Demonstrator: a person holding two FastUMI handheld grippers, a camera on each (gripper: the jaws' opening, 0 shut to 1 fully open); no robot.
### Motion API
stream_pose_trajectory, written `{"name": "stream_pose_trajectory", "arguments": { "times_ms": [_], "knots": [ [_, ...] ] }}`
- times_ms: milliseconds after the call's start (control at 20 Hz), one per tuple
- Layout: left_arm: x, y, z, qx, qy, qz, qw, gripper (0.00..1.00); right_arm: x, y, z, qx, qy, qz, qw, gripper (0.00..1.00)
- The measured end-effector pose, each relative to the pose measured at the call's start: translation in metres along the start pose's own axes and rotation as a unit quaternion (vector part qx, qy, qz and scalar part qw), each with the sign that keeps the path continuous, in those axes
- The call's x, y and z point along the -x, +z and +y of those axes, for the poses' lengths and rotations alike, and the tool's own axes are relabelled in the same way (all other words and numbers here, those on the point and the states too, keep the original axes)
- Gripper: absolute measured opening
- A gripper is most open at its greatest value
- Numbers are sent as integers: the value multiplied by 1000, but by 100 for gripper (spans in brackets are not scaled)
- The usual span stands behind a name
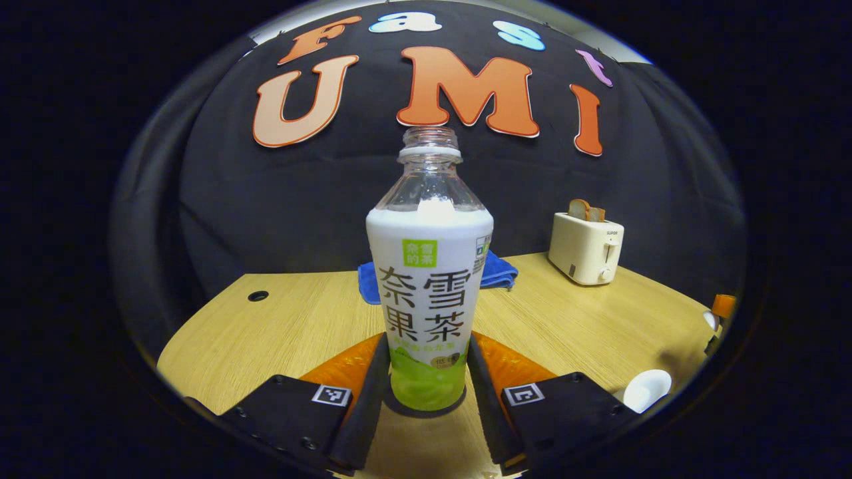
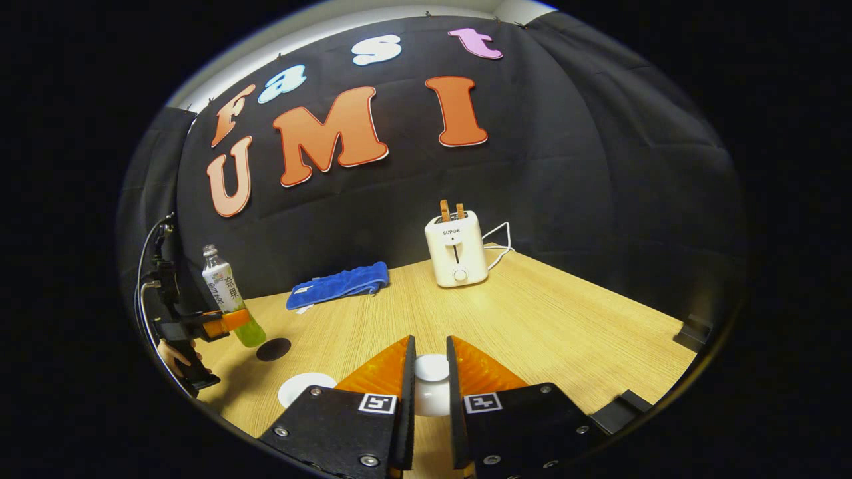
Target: Open the teacup lid with one hand, grasp the water bottle and pour water into the teacup with the other hand; after pouring, place the water bottle on the coaster and then close the teacup lid.
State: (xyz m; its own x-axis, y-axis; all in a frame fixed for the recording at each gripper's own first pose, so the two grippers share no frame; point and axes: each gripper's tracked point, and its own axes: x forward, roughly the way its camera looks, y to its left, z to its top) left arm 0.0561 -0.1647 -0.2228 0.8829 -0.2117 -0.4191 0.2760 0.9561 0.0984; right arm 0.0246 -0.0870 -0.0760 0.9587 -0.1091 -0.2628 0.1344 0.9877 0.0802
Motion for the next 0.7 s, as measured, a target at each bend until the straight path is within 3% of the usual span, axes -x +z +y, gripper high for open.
{"name": "stream_pose_trajectory", "arguments": {
  "times_ms": [700],
  "knots": [
    [-2, -17, -1, 36, 17, 31, 999, 69, -3, -4, 3, 7, 1, 5, 1000, 23]
  ]
}}
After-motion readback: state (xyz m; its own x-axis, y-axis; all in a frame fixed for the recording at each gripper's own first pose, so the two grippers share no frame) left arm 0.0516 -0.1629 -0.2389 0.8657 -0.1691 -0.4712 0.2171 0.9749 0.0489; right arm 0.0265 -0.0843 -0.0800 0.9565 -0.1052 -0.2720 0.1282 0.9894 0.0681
